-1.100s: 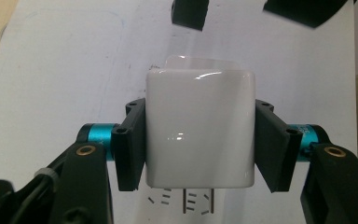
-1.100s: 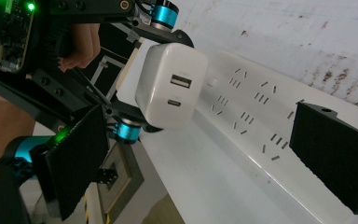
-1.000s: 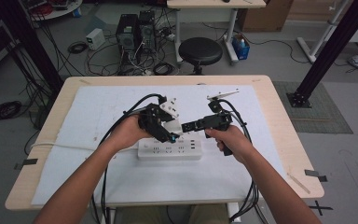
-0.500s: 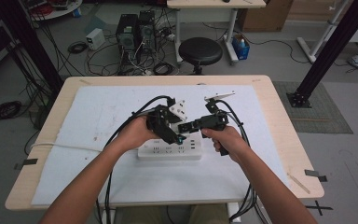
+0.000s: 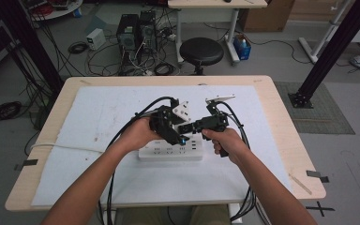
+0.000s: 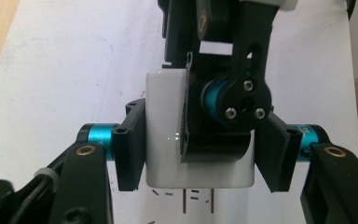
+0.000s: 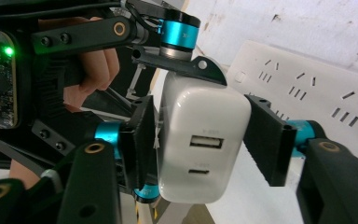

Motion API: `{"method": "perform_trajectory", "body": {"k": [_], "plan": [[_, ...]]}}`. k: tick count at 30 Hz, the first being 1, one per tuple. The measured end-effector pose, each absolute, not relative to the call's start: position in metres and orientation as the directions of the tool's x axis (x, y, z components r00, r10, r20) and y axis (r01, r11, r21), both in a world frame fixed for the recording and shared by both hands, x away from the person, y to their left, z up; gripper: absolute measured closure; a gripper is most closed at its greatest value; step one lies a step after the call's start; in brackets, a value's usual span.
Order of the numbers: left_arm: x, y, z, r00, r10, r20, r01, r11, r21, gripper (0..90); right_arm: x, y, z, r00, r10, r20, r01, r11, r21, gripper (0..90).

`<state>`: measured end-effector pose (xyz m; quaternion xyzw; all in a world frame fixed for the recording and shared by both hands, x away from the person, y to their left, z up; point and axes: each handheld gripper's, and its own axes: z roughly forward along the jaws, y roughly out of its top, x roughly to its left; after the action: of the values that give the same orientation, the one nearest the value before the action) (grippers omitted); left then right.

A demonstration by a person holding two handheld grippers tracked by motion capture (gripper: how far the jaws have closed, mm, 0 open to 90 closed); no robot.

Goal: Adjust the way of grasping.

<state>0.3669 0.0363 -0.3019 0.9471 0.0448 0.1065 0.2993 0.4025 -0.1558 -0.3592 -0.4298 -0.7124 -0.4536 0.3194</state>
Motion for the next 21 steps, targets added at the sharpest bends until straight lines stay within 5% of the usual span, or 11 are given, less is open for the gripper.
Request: {"method": "perform_trajectory", "body": {"k": [13, 15, 21], "plan": [[0.365, 0.029, -0.304, 0.965, 0.161, 0.206, 0.029, -0.850, 0.526, 41.3, 0.404, -0.163, -0.369, -0.363, 0.267, 0.893, 0.929, 0.177, 0.325, 61.6], [0.367, 0.031, -0.305, 0.960, 0.208, 0.185, 0.084, -0.851, 0.518, 28.7, 0.403, -0.164, -0.368, -0.388, 0.298, 0.872, 0.920, 0.181, 0.347, 61.9], [0.374, 0.054, -0.306, 0.949, 0.286, 0.134, 0.179, -0.838, 0.516, 20.8, 0.402, -0.187, -0.364, -0.456, 0.395, 0.798, 0.890, 0.174, 0.422, 62.0]]}}
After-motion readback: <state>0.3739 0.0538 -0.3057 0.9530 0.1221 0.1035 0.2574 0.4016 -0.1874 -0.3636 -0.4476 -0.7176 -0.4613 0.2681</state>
